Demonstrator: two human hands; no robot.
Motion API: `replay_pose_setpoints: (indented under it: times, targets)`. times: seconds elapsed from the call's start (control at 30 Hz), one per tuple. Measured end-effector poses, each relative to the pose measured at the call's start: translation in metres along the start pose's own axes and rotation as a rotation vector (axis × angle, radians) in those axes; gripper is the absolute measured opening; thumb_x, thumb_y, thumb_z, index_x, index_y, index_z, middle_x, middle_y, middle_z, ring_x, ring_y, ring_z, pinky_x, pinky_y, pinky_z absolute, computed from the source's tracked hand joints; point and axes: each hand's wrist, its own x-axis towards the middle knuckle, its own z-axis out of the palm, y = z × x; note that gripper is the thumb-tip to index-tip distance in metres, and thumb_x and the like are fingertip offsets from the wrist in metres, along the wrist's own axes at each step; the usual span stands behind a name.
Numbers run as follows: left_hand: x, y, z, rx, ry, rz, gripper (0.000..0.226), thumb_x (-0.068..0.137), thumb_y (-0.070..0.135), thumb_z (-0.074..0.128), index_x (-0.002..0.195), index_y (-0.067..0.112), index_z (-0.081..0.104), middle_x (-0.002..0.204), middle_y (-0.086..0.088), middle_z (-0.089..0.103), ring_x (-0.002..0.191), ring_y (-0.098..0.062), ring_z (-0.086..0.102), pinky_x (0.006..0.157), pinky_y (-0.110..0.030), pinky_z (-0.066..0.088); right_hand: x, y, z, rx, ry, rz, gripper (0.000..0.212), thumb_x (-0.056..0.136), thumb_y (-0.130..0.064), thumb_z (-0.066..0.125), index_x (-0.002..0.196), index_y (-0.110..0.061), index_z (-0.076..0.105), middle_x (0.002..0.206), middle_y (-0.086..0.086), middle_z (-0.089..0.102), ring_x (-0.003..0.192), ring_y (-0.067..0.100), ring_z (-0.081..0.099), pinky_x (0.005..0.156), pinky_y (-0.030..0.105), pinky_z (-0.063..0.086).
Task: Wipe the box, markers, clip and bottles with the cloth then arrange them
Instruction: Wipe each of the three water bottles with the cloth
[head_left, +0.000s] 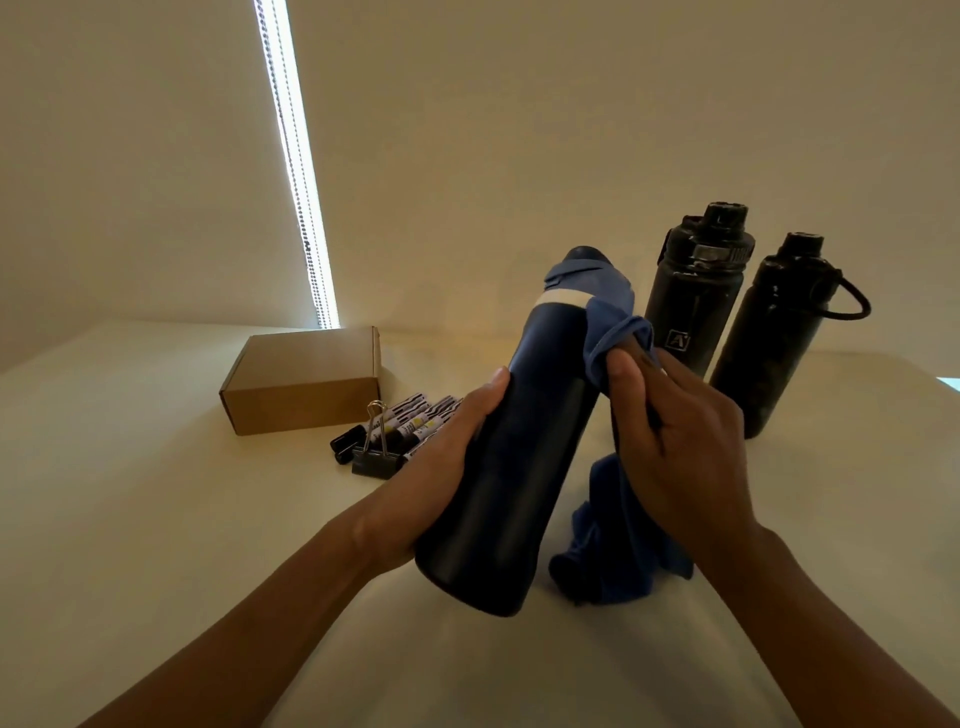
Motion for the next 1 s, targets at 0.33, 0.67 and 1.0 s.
replay_pose_setpoints:
  times: [0.33, 0.67, 1.0]
  targets:
    - [-0.006, 0.023, -0.015, -0.108, 0.112, -0.041, 0.049, 0.086, 0.071, 0.056, 0.112, 0.03, 0.066, 0.087, 0.01, 0.08, 0.079, -0.007, 0.077, 0.065, -0.027, 0.061, -0.023, -0.049, 0.015, 0.051, -0.489, -0.373, 0.023, 0.102, -0.041, 0.052, 0.121, -0.033, 0.064, 0.09, -0.024, 0.049, 0.07, -0.012, 0.041, 0.073, 0.002, 0.033]
    - [-0.003, 0.024, -0.025, -0.207, 0.109, -0.117, 0.068, 0.101, 0.067, 0.036, 0.136, 0.014, 0.059, 0.122, -0.023, 0.072, 0.098, -0.04, 0.072, 0.082, -0.046, 0.059, -0.033, -0.052, 0.024, -0.019, -0.598, -0.591, 0.038, 0.083, -0.044, 0.065, 0.115, -0.03, 0.048, 0.08, -0.009, 0.066, 0.059, 0.003, 0.058, 0.052, 0.021, 0.056]
    - [-0.011, 0.027, -0.025, -0.13, 0.063, 0.001, 0.055, 0.098, 0.057, 0.051, 0.133, 0.015, 0.058, 0.103, -0.006, 0.079, 0.087, -0.022, 0.078, 0.067, -0.027, 0.062, -0.021, -0.043, 0.012, -0.183, -0.455, -0.442, 0.03, 0.095, -0.046, 0.048, 0.113, -0.028, 0.064, 0.085, -0.008, 0.063, 0.069, 0.004, 0.051, 0.07, 0.013, 0.033]
